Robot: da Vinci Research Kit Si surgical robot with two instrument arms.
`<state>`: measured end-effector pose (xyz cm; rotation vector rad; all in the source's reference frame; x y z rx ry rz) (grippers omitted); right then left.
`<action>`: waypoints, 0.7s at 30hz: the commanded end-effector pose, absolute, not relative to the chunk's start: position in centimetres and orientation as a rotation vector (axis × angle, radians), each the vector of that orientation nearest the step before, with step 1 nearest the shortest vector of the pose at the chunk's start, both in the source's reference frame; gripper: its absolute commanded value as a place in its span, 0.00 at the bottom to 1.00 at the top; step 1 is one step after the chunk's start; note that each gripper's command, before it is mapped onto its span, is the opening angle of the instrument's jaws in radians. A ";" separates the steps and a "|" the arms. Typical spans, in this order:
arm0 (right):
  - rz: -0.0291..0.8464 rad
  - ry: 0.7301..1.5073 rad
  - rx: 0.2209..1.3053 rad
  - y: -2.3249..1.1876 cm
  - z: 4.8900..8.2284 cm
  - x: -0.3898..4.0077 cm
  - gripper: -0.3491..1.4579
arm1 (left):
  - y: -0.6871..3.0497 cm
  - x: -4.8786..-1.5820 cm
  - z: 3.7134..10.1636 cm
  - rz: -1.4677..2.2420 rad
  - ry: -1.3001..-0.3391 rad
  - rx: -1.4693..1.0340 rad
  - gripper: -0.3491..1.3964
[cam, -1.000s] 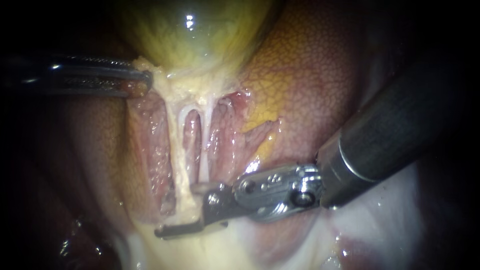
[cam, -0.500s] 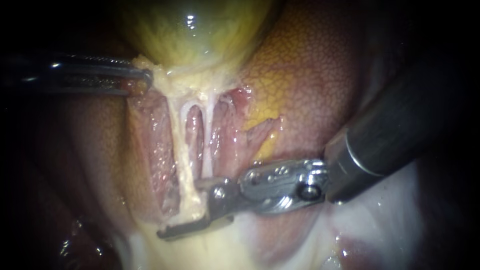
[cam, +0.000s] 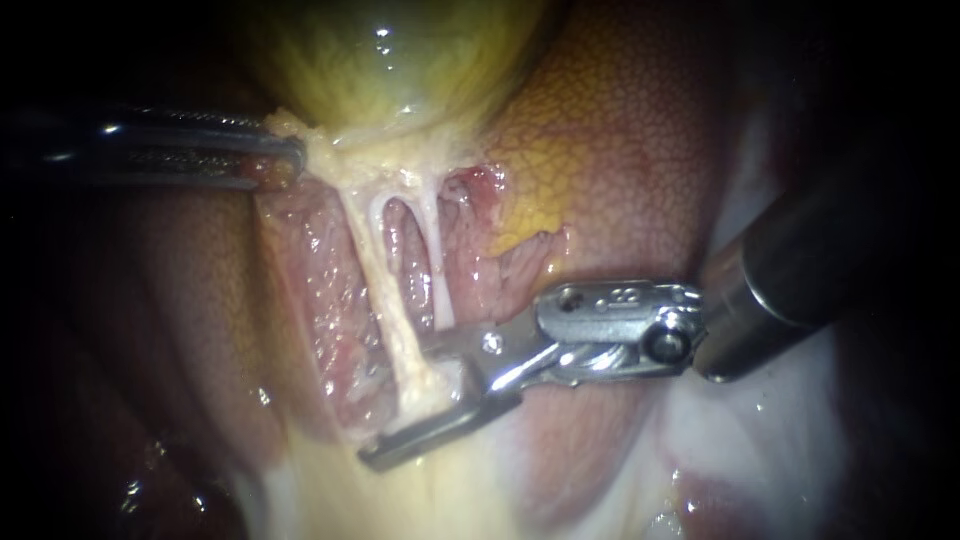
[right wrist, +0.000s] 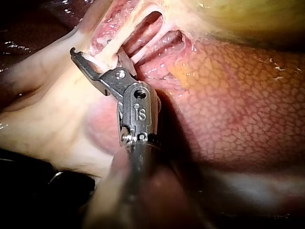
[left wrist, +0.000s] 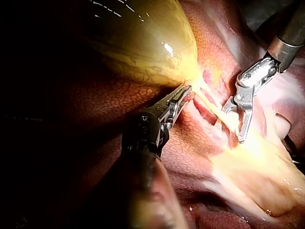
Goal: Clipping first clip left tube
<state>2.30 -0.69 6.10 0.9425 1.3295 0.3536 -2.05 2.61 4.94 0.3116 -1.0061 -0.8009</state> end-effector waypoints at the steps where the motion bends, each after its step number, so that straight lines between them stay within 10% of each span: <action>1: 0.358 1.345 0.973 -0.67 6.11 2.32 0.47 | 2.61 -2.06 4.94 -0.801 -1.006 0.311 0.00; 11: 0.313 1.462 1.263 -0.60 6.15 2.35 0.46 | 2.62 -2.08 4.95 -0.802 -1.006 0.310 0.00; 21: 0.292 1.467 1.307 -0.69 5.72 2.40 0.44 | 2.62 -2.10 4.95 -0.802 -1.006 0.310 0.00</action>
